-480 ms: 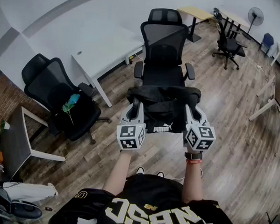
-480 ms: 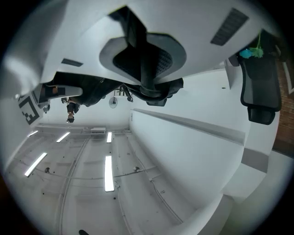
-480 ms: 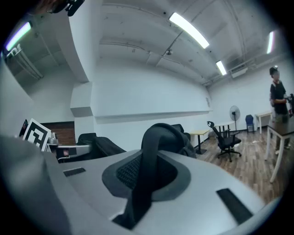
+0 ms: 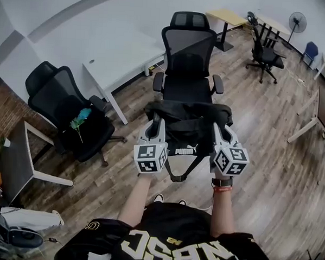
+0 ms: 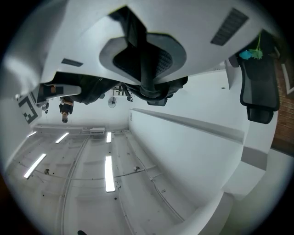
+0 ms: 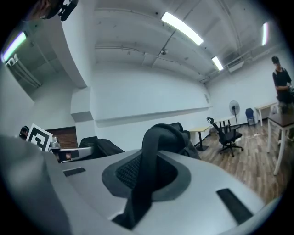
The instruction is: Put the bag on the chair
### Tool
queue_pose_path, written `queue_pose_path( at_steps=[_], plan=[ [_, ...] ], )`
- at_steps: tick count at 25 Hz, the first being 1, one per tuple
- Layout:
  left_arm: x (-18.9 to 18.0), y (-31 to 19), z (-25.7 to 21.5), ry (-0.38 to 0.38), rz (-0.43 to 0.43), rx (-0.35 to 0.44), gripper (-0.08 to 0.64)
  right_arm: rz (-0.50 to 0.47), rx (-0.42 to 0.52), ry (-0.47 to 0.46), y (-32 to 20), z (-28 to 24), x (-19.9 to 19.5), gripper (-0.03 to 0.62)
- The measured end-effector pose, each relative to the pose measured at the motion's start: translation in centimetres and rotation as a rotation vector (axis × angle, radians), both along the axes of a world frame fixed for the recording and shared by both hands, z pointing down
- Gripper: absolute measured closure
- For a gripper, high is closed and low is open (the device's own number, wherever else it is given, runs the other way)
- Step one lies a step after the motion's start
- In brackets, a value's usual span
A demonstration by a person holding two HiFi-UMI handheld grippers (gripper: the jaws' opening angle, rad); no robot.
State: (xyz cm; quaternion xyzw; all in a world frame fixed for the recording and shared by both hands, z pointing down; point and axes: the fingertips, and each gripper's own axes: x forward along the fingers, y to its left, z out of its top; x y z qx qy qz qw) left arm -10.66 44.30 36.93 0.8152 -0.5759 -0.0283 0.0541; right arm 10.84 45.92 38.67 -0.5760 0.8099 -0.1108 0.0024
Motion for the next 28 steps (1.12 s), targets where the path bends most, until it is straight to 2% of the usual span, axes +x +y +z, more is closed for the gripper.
queue_pose_path(
  at_steps=[8, 16, 23, 28],
  plan=[
    [3.3, 1.7, 1.5, -0.062, 0.0, -0.03, 0.52, -0.01, -0.035, -0.002, 0.6, 2.2, 2.3, 0.552],
    [4.2, 0.3, 4.0, -0.078, 0.007, -0.082, 0.52, -0.002, -0.125, -0.084, -1.2, 6.5, 3.3, 0.552],
    [3.4, -7.9, 7.0, -0.031, 0.015, -0.137, 0.52, 0.015, -0.194, -0.112, -7.6, 8.5, 3.0, 0.551],
    [2.9, -15.3, 6.7, 0.011, 0.024, -0.142, 0.52, 0.018, -0.196, -0.076, -14.9, 7.2, 2.4, 0.551]
  ],
)
